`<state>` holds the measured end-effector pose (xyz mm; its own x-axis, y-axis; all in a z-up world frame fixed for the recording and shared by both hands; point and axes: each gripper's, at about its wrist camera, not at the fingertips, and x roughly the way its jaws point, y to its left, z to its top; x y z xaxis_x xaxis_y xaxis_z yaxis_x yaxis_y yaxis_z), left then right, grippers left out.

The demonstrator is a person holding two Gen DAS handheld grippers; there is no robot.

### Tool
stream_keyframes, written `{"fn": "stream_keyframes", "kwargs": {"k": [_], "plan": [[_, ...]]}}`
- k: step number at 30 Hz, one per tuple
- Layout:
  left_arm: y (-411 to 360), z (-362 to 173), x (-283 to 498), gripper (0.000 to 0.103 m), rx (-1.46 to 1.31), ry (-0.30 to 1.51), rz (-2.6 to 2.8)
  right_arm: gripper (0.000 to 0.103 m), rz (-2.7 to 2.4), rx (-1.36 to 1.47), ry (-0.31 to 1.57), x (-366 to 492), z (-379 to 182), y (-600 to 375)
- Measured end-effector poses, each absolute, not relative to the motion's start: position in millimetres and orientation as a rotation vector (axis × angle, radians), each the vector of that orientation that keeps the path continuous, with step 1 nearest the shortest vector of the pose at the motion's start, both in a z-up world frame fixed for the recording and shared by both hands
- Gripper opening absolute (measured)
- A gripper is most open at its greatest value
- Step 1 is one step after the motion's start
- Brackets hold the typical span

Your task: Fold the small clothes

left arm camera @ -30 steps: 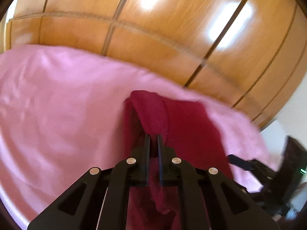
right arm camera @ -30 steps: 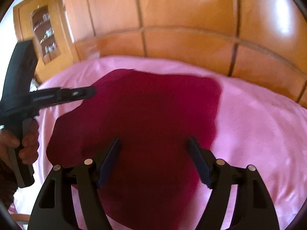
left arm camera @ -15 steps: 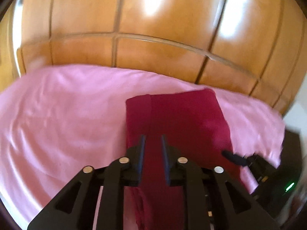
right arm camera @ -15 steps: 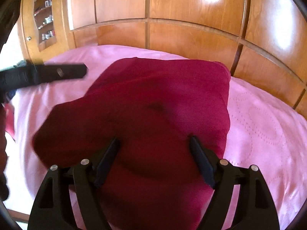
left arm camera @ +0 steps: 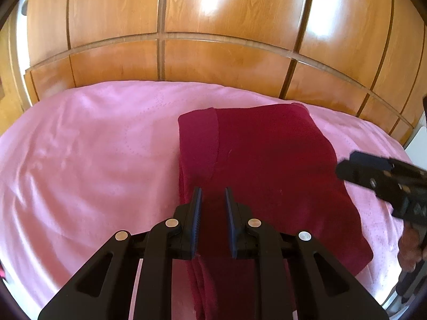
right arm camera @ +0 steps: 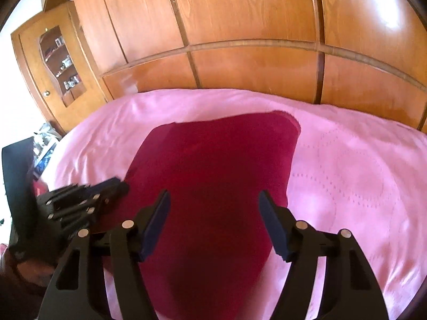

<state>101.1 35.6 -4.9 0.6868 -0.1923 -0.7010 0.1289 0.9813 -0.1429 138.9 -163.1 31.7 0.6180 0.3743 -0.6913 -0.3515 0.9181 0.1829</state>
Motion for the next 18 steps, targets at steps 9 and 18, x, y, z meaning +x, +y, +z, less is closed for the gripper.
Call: {"fn": "stream_keyframes", "kwargs": {"k": [9,18], "plan": [[41,-20,106,0.016,-0.107,0.816,-0.197,0.068,0.331,-0.031,0.892,186,2,-155],[75,-43,112,0.072,-0.272,0.868,-0.187,0.087,0.332,0.134,0.914,187,-9,-194]]}}
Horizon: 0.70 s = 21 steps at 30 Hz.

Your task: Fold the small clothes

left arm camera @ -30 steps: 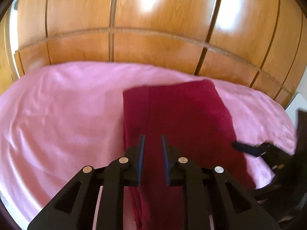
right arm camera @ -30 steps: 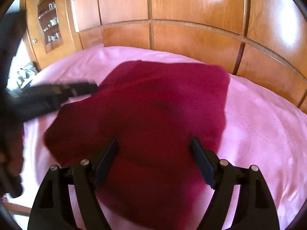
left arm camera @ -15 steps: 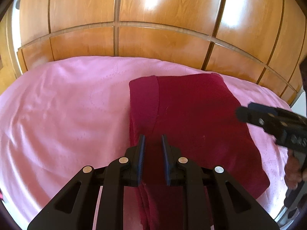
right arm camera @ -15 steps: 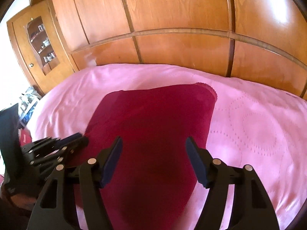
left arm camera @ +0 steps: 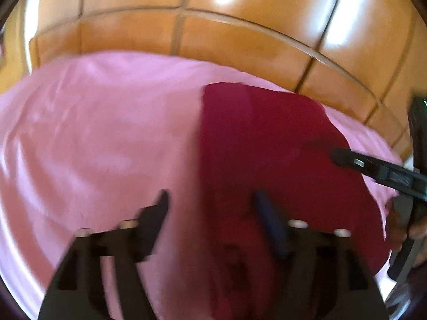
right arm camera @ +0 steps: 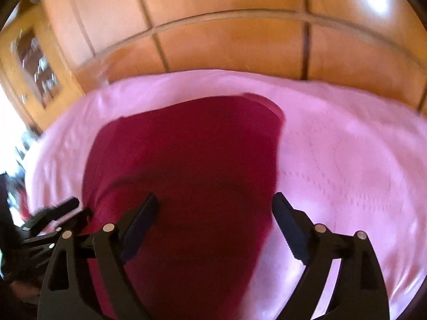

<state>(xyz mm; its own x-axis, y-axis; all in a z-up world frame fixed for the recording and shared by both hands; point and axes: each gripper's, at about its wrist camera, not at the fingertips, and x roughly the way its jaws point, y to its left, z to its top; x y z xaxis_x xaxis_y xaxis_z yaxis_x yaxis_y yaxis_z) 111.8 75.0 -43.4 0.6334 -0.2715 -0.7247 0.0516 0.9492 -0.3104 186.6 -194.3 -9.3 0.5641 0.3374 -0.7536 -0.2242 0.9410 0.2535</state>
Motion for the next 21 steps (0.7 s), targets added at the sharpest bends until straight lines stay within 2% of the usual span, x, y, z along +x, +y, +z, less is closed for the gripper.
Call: {"fn": "stream_keyframes", "kwargs": {"k": [5,10,12,13,15,17,21], "plan": [[106,-55,109,0.072,-0.545,0.889,-0.39,0.087,0.456,0.408,0.998,182,-31,-238],[100,-60,109,0.072,-0.601,0.904,-0.532,0.075,0.586,0.572,1.044,187,-56,-242],[89,-71,114,0.06,-0.574,0.948,-0.551,0.066,0.602,0.595,1.048,189,-59,-240],[86,-75,114,0.056,-0.58,0.958,-0.558,0.063,0.597,0.581,1.051,189,-59,-239],[85,-74,112,0.047,-0.598,0.929,-0.589,0.047,0.597,0.549,1.041,186,-54,-239],[86,-68,109,0.035,-0.601,0.908,-0.617,0.04,0.603,0.525,1.021,179,-42,-240],[71,-42,101,0.032,-0.552,0.857,-0.684,0.036,0.618,0.46,0.962,158,-16,-239]]}}
